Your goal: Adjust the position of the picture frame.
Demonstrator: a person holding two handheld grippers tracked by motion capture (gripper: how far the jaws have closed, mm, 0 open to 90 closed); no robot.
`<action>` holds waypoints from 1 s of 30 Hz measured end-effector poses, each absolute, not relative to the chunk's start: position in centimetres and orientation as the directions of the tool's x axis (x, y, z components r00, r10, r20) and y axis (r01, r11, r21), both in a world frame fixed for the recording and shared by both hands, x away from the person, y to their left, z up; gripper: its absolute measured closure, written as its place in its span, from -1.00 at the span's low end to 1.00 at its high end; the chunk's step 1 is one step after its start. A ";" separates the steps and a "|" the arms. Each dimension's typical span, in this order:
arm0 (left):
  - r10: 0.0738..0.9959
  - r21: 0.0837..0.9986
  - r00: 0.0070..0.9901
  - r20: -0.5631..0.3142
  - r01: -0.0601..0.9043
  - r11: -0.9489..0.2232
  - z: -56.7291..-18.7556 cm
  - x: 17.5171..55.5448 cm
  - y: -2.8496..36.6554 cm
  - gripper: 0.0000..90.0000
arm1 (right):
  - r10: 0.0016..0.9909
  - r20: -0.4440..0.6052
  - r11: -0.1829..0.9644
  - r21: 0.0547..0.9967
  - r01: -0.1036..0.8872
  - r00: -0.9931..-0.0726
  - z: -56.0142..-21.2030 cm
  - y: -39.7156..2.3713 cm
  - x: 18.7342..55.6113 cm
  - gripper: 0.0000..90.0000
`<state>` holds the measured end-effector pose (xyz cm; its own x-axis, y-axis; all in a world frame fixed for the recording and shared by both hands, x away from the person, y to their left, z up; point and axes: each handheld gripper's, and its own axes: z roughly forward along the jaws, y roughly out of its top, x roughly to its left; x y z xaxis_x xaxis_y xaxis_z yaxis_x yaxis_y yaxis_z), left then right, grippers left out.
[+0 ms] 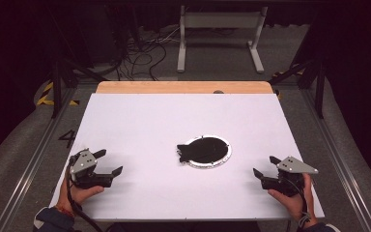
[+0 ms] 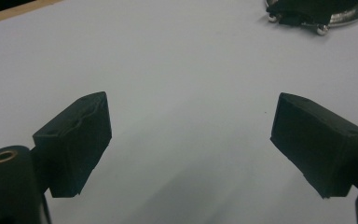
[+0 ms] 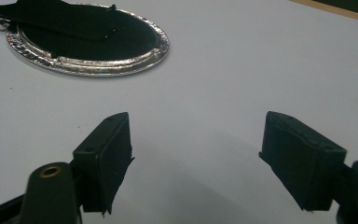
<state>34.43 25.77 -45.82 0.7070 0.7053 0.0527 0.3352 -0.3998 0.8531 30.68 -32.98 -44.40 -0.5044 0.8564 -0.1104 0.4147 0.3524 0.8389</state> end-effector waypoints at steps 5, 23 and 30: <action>0.676 0.820 0.734 0.067 0.345 -0.456 -46.0 34.0 24.8 -0.51 | 0.853 -0.110 0.353 0.842 0.409 -0.510 -44.1 -33.2 30.6 0.04; 0.630 0.798 0.772 0.082 0.328 -0.505 -45.5 34.1 24.2 0.85 | 0.802 -0.083 0.381 0.833 0.400 -0.591 -43.7 -31.9 31.2 0.82; 0.594 0.791 0.802 0.064 0.322 -0.521 -45.0 36.4 22.4 1.00 | 0.782 -0.071 0.398 0.821 0.408 -0.619 -43.9 -30.7 31.6 0.96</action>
<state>36.41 22.37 -44.96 0.8022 0.5936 0.0642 0.3221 -0.5208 0.7906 31.58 -30.69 -43.88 -0.6190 0.7822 -0.0714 0.4083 0.3981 0.8215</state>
